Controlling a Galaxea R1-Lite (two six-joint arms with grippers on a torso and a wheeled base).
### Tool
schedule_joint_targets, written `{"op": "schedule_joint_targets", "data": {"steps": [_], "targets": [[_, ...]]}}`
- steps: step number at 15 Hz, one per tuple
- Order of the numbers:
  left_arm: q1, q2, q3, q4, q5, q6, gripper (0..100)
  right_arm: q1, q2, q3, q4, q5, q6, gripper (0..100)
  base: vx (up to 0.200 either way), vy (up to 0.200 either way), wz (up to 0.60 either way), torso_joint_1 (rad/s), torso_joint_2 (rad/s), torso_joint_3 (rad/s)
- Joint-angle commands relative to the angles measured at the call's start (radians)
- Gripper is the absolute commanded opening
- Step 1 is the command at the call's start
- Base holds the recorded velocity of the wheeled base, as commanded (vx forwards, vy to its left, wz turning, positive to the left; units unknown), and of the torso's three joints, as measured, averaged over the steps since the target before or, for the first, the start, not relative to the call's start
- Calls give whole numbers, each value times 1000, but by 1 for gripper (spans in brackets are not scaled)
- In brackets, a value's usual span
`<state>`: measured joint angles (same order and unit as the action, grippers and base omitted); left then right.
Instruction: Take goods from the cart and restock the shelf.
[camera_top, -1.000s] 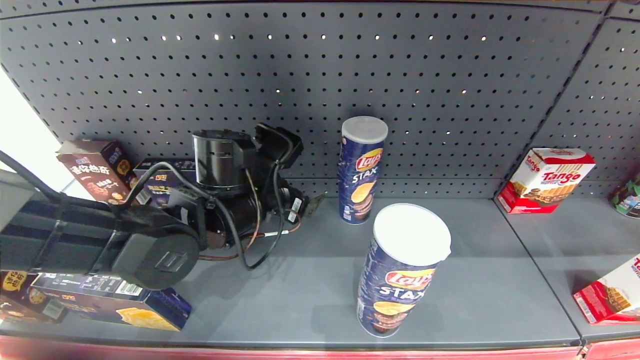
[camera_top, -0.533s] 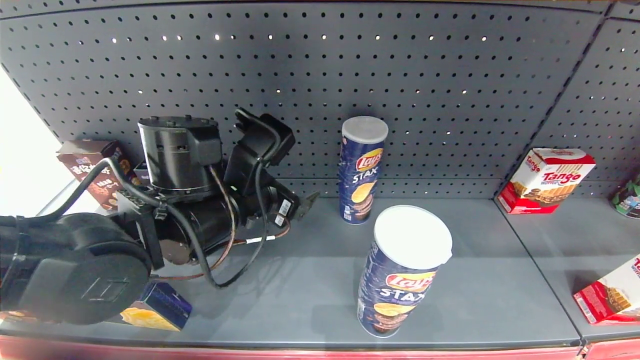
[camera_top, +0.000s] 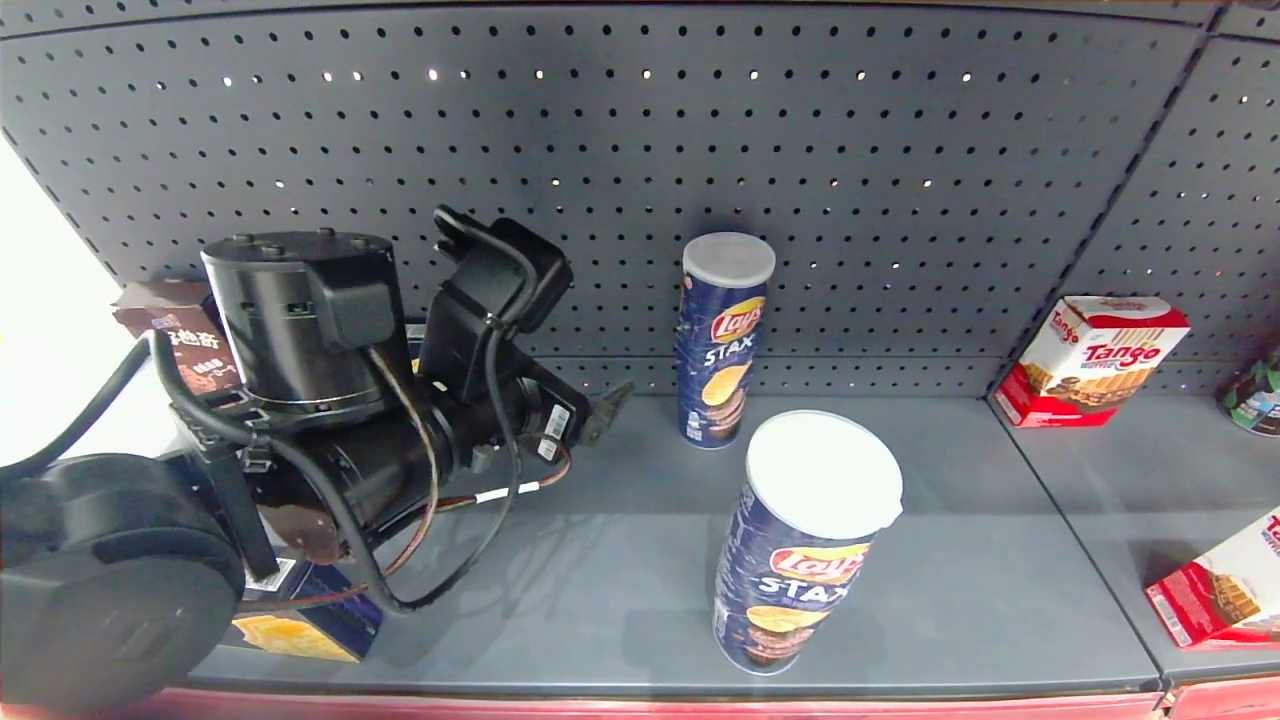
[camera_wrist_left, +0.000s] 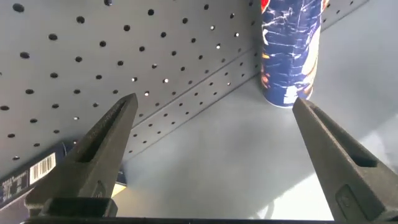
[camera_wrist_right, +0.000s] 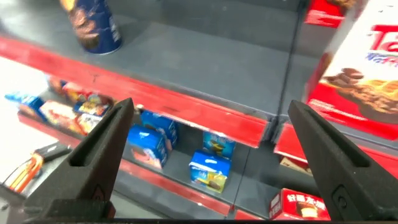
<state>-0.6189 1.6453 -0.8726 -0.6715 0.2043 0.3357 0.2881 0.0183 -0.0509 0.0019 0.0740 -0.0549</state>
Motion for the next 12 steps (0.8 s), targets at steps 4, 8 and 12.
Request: {"op": "schedule_joint_targets", "data": {"steps": [4,8,12], "targets": [[5,-9,47,-80,-2,-15,100,13,529,-411,20,20,38,100,0,0,0,0,0,0],[21,-12,95,-123,-5,-15,100,59,836,-420,-60,20,-89,100,0,0,0,0,0,0],[21,-29,116,-132,0,-15,100,160,1042,-396,-135,13,-95,100,0,0,0,0,0,0]]}}
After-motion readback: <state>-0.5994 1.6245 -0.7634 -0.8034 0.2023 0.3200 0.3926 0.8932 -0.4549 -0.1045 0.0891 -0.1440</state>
